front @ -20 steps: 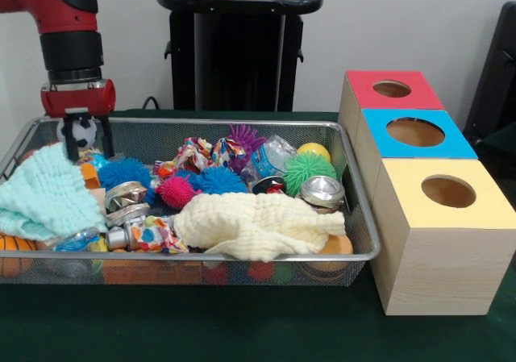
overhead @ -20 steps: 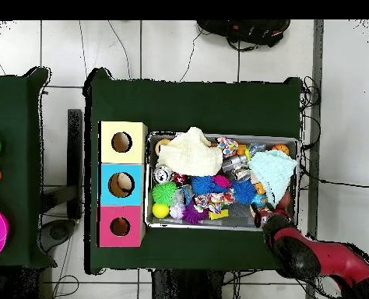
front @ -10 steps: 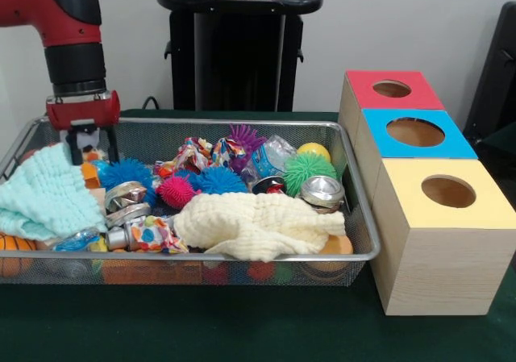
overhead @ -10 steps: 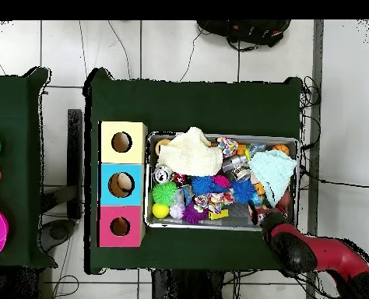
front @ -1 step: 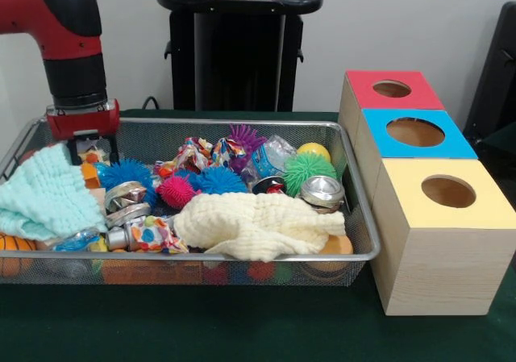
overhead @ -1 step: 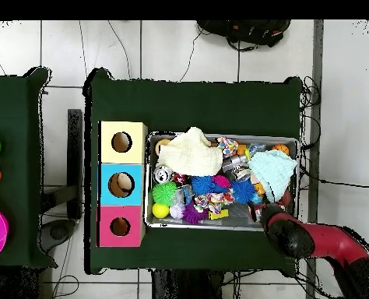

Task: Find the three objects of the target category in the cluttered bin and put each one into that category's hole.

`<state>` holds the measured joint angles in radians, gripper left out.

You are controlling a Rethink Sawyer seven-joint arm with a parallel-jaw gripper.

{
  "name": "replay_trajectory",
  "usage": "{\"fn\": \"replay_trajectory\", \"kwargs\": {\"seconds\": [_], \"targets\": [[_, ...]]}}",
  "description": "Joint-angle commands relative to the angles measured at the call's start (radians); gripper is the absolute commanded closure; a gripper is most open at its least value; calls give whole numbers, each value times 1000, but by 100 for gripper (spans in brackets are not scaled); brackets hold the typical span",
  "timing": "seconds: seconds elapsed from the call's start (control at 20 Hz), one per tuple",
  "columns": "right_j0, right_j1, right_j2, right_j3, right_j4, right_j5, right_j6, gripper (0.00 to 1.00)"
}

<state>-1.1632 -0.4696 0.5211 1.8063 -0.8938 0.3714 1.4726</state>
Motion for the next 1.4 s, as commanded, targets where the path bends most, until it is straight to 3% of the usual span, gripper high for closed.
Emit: {"fn": "replay_trajectory", "kwargs": {"seconds": [0.05, 0.35, 0.8, 1.4], "targets": [[153, 369, -256, -122, -114, 624, -368, 0], [186, 399, -264, -173, -83, 762, -423, 0], [237, 385, -284, -187, -59, 874, -320, 0], [223, 375, -274, -167, -70, 769, -292, 0]]}}
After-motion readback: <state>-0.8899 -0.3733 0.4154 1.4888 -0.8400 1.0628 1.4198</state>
